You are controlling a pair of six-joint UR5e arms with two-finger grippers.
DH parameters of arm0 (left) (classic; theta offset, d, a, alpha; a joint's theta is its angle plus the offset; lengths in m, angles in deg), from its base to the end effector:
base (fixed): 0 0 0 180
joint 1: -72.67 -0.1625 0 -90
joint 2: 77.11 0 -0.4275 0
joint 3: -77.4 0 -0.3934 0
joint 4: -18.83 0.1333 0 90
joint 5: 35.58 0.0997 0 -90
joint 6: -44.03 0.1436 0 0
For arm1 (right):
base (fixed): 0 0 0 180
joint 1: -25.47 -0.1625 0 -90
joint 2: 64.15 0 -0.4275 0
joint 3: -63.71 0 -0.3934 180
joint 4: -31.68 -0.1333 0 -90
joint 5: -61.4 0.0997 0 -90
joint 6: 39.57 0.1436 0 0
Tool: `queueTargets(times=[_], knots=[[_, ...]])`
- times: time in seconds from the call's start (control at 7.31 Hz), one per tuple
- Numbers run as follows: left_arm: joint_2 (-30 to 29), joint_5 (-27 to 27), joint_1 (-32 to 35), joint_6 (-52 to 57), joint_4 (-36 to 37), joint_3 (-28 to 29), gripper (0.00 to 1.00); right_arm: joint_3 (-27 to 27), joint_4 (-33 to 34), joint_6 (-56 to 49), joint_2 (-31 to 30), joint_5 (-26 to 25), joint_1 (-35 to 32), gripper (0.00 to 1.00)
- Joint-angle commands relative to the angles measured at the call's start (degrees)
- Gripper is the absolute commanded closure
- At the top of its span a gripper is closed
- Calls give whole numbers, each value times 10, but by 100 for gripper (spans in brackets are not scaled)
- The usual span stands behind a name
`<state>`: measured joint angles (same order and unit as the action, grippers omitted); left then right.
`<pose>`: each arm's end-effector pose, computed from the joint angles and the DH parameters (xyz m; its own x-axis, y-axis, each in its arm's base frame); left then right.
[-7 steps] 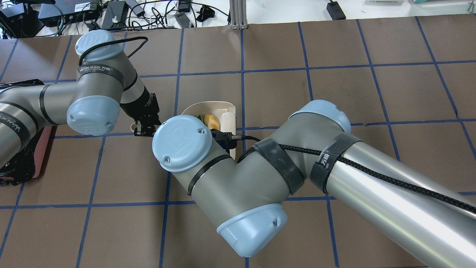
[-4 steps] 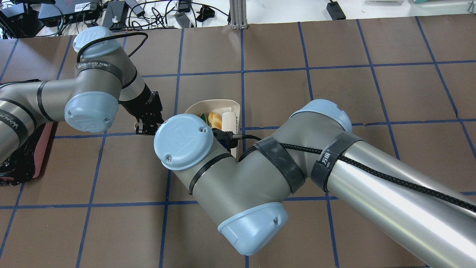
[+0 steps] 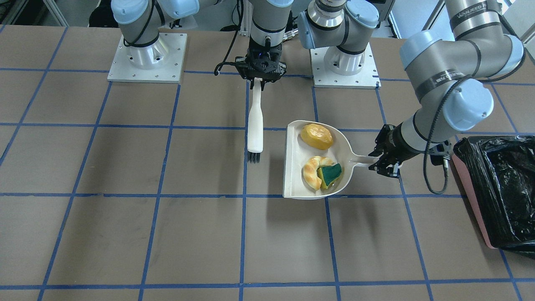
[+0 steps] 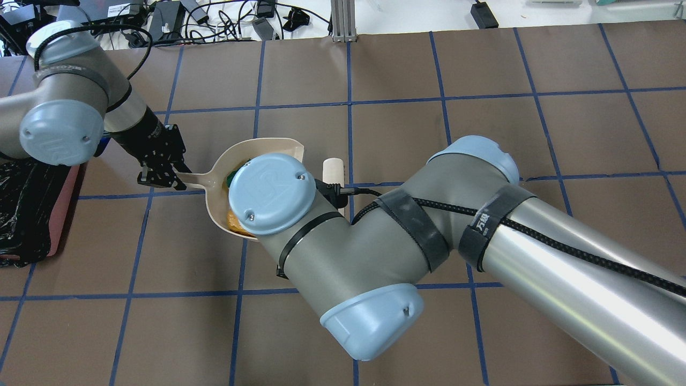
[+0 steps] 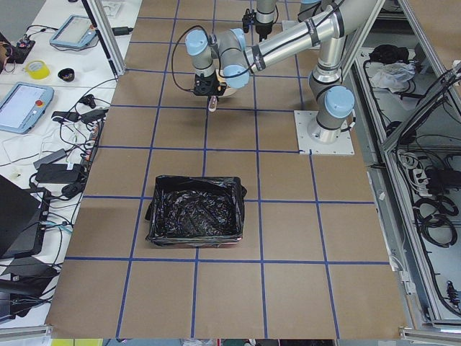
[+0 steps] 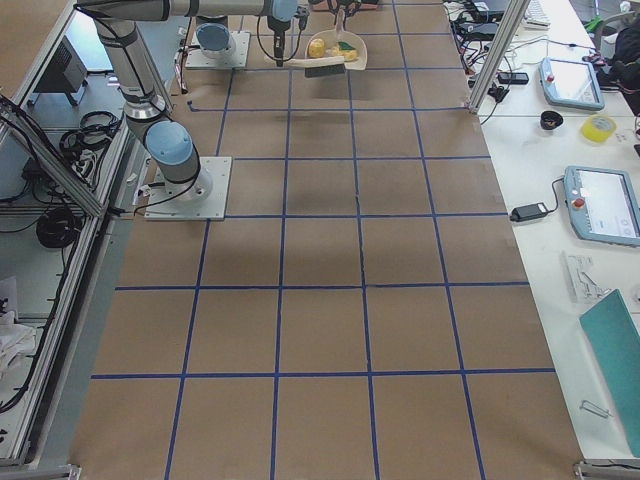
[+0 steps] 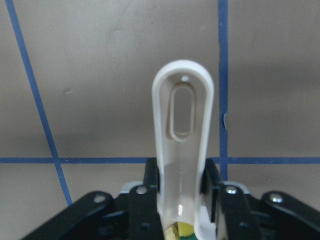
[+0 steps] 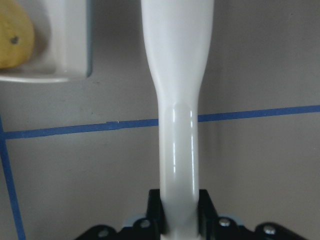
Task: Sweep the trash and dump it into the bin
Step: 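Lift the dustpan toward the bin with left gripper while right returns the brush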
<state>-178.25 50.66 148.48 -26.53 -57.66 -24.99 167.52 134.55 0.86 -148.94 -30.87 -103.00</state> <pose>-0.0117 -0.5358 0.2664 -0.0934 -0.9854 -0.1426 -0.9900 0.0766 0.1188 0.4075 -0.3078 0.3067 -0.9946 0.0291 0.0995 0.0348 0.9978 0.0560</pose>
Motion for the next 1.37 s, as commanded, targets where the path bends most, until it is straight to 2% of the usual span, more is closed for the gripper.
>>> queueTargets(times=[0.0, 0.27, 0.41, 0.68, 0.96, 1.23], knots=[[0, 17, -72, 53, -52, 51, 100, -1, -23, -98, -10, 24, 90, 100], [-1, 22, -124, 127, -100, 112, 100, 2, -33, -201, -9, 24, 180, 100], [-1, 56, -152, 158, -98, 118, 100, 2, -36, -250, -9, 25, 233, 100], [-7, 58, -224, 193, -93, 149, 100, 2, -24, -368, -4, 25, 337, 100], [-64, 60, -258, 202, -107, 237, 100, 1, -23, -430, 22, 26, 413, 100], [-127, 60, -286, 203, -179, 361, 100, -1, 41, -481, 51, -8, 452, 100]])
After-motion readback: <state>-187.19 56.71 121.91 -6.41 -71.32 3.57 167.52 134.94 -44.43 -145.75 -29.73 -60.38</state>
